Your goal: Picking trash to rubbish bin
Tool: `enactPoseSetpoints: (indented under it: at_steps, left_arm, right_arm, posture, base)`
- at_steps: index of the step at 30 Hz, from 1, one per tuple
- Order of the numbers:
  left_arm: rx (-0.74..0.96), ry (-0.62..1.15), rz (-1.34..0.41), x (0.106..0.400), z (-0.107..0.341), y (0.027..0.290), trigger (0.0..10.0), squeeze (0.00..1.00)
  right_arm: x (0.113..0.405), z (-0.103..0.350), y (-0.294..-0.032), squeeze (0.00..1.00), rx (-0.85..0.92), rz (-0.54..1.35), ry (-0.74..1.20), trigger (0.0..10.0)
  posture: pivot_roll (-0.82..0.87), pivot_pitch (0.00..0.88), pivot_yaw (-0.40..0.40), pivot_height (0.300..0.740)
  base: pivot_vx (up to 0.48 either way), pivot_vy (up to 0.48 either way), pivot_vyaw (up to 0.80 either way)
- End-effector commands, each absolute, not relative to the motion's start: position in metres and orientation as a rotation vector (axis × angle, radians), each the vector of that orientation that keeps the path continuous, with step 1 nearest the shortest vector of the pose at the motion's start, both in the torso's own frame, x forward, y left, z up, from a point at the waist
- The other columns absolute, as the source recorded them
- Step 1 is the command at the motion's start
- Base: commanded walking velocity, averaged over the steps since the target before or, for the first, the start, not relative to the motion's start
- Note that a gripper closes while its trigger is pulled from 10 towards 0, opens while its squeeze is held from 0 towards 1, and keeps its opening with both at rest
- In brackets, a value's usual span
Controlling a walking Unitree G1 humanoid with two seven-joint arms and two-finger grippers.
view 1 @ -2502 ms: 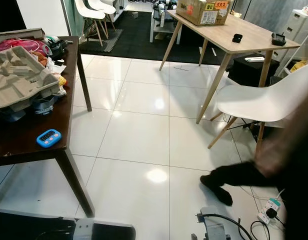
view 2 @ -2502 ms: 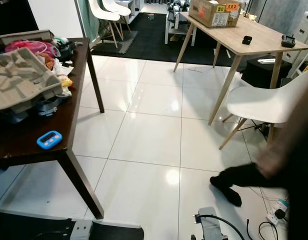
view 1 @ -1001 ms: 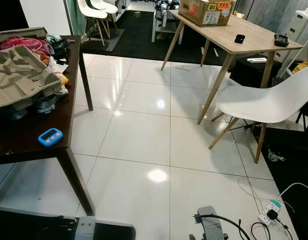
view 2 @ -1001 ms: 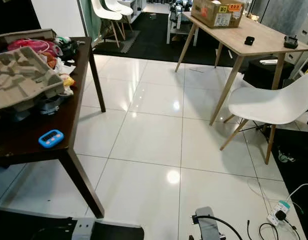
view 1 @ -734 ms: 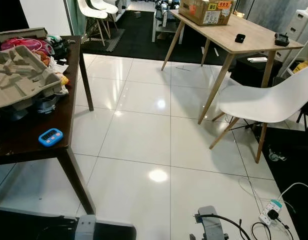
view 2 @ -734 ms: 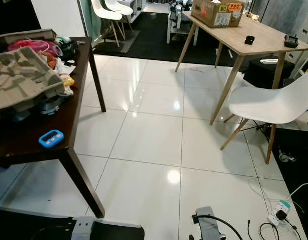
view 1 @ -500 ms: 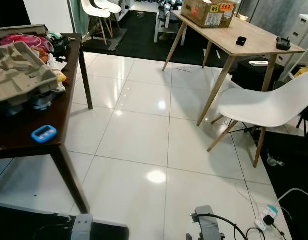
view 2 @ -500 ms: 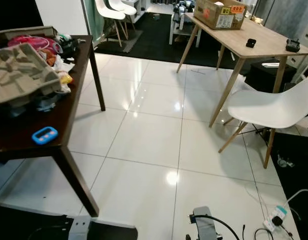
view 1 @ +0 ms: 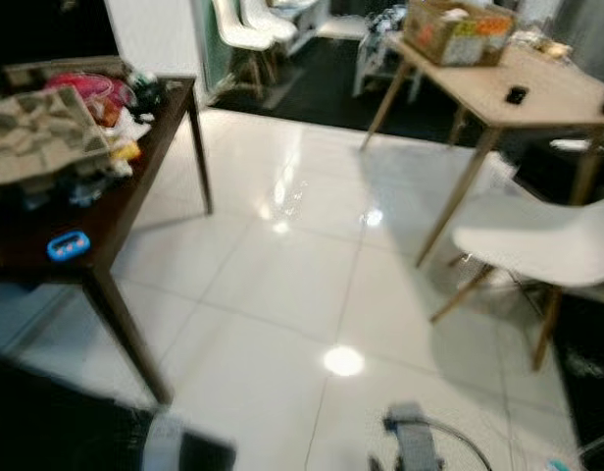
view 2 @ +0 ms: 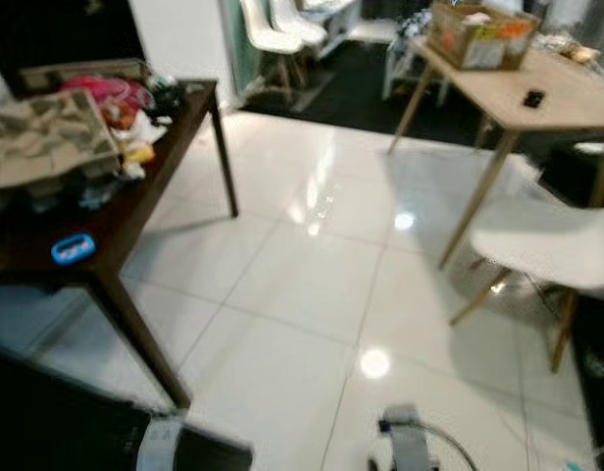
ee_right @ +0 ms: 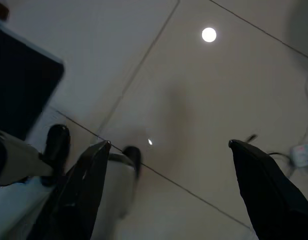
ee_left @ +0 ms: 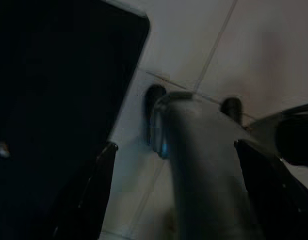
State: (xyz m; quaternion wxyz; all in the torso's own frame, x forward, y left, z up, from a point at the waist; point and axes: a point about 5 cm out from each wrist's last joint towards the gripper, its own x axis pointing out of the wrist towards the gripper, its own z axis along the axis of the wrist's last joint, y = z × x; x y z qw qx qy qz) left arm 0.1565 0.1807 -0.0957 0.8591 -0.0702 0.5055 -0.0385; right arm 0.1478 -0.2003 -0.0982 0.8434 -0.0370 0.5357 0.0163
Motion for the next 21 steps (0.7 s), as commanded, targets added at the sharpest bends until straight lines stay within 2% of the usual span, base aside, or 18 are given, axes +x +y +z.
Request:
enactPoseSetpoints:
  at_steps: [1,17,21]
  left_arm:
    - [-0.144,1.060,-0.082,0.1577,-0.0952,0.1812,10.0,0.00]
    - [-0.162,1.054,-0.044,0.1586,-0.0951,0.1815,10.0,0.00]
    - [-0.157,1.059,-0.038,0.1595,-0.0949,0.1816,10.0,0.00]
  right_arm:
    - [0.1512,-0.0974,-0.1968,0.00,-0.067,0.039,1.118,10.0]
    - [0.1447,-0.0994,-0.1991,0.00,-0.069,0.026,1.132,10.0]
    - [0.1449,-0.0993,-0.2005,0.00,-0.078,0.011,1.130,10.0]
  posture:
    - [0.01,0.065,-0.017,0.740]
    - [0.00,0.065,-0.014,0.740]
    - [0.00,0.062,-0.012,0.740]
  base:
    - [0.000,-0.394,0.78]
    - [0.000,-0.025,0.78]
    - [0.000,0.000,0.54]
